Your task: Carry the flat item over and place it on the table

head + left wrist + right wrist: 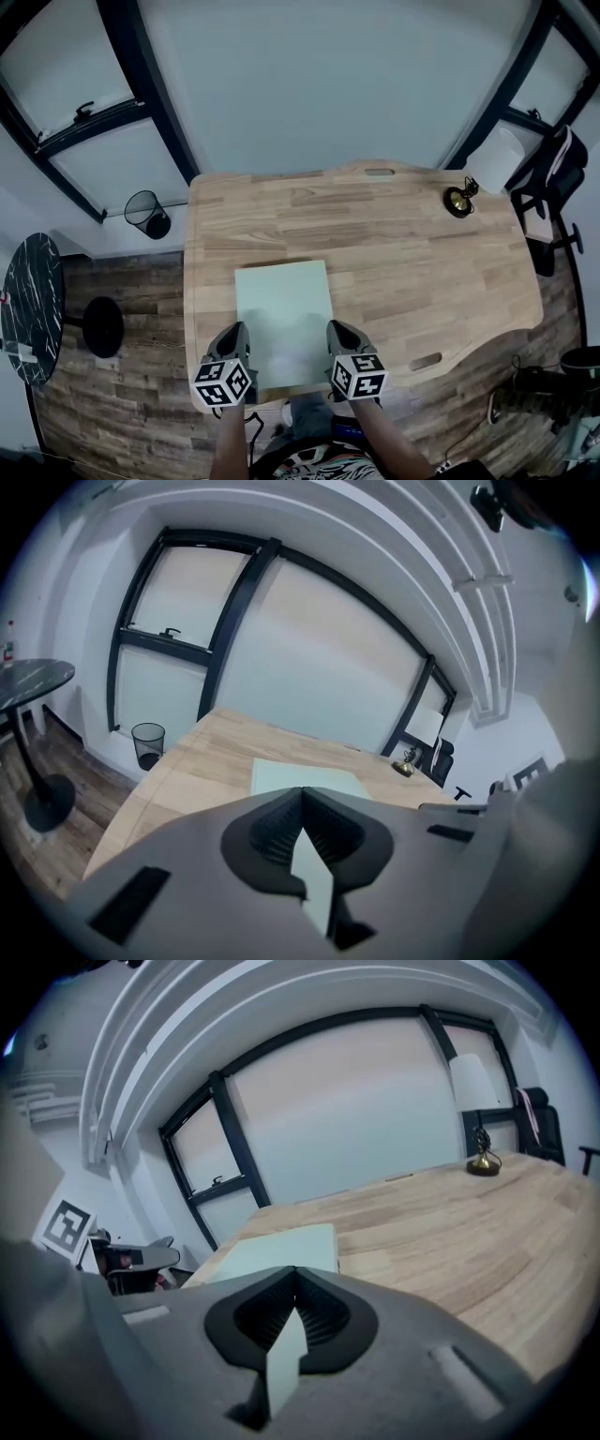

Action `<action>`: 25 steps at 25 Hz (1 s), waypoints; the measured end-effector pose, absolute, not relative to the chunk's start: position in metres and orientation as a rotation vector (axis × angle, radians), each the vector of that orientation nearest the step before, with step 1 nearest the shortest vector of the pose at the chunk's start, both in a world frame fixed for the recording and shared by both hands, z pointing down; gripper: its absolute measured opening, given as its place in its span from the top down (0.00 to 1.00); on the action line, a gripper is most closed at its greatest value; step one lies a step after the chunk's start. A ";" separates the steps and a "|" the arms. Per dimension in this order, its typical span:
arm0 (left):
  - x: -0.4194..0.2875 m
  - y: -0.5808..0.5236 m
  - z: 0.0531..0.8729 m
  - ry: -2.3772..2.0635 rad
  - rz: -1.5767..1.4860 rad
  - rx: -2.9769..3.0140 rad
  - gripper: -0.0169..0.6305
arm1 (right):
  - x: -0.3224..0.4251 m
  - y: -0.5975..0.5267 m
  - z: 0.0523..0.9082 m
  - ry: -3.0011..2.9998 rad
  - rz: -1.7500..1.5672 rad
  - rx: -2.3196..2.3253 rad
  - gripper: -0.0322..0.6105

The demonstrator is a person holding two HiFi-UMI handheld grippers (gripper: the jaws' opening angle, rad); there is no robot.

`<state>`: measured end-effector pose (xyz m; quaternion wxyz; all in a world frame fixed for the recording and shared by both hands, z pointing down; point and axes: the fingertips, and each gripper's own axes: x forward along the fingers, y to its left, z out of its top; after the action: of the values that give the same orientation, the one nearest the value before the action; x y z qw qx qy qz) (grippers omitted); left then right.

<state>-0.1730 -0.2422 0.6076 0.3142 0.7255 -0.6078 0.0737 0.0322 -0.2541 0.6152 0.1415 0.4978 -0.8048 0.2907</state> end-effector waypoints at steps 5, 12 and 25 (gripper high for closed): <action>-0.142 -0.237 0.598 -1.363 0.095 1.998 0.97 | 0.022 -0.247 0.591 -2.369 0.672 1.428 0.94; -0.132 -0.221 0.576 -1.473 0.236 2.093 0.96 | 0.017 -0.230 0.564 -2.375 0.481 1.457 0.94; -0.144 -0.203 0.510 -1.561 0.089 2.172 0.96 | 0.012 -0.209 0.510 -2.464 0.372 1.507 0.94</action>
<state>-0.1444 -0.2032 0.5104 0.2304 0.7897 -0.5676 0.0325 0.0118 -0.2086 0.5099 0.1142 0.5141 -0.8406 0.1269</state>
